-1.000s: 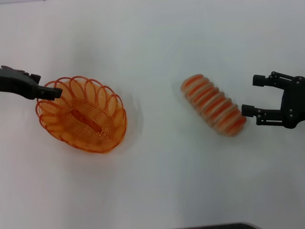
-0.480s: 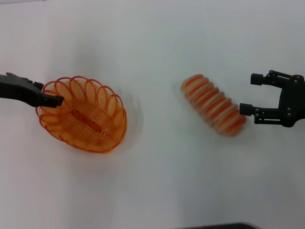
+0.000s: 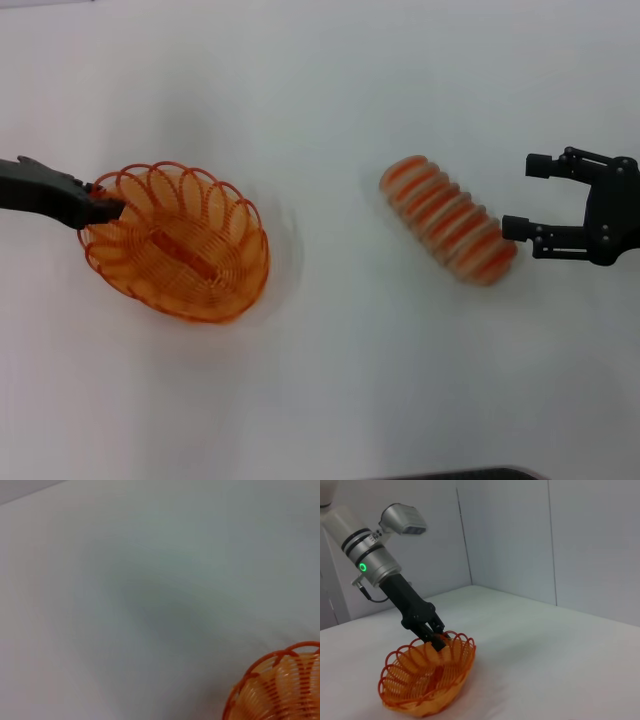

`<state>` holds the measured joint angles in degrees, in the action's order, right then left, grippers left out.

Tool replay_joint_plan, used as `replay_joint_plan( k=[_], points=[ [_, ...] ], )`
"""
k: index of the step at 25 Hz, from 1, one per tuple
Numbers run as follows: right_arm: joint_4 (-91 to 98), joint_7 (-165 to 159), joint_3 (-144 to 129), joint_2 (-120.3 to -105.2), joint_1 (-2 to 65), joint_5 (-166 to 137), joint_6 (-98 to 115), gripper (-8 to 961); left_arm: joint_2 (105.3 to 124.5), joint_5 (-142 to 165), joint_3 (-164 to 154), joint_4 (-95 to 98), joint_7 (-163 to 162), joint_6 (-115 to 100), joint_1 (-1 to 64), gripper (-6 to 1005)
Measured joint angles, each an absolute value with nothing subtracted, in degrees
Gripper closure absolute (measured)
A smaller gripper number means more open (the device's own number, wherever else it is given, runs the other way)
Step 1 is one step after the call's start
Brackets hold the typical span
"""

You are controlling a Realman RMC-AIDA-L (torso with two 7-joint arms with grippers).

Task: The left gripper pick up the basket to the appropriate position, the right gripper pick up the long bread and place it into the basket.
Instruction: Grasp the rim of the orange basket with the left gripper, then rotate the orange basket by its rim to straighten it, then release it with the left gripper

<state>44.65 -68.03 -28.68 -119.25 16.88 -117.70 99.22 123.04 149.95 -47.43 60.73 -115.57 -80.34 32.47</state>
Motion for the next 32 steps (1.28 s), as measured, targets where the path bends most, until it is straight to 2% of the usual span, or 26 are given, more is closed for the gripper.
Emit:
replay_joint_plan(
  k=[4,6,12,32],
  points=[
    [44.6,-67.9,-28.3,-119.34,16.9,-117.7,99.2,38,123.04,149.9,-47.8,60.7,-115.7,-80.5,32.5,564],
    [44.6,-67.8,-28.2,-119.35,16.9,-117.7,99.3,38,123.04,149.9,-47.9,60.7,-115.8,-80.6,32.4,796],
    [44.6,-67.6,-27.4,-119.35,16.9,-117.7,99.3,39,123.17,149.9,-48.0,60.7,-116.0,-81.2,32.6,900],
    [40.5,-67.7,-22.8,-119.44,17.5,-108.3,95.4,39,122.45,148.9,-46.7,60.9,-140.5,-87.5,36.4,921]
  ],
)
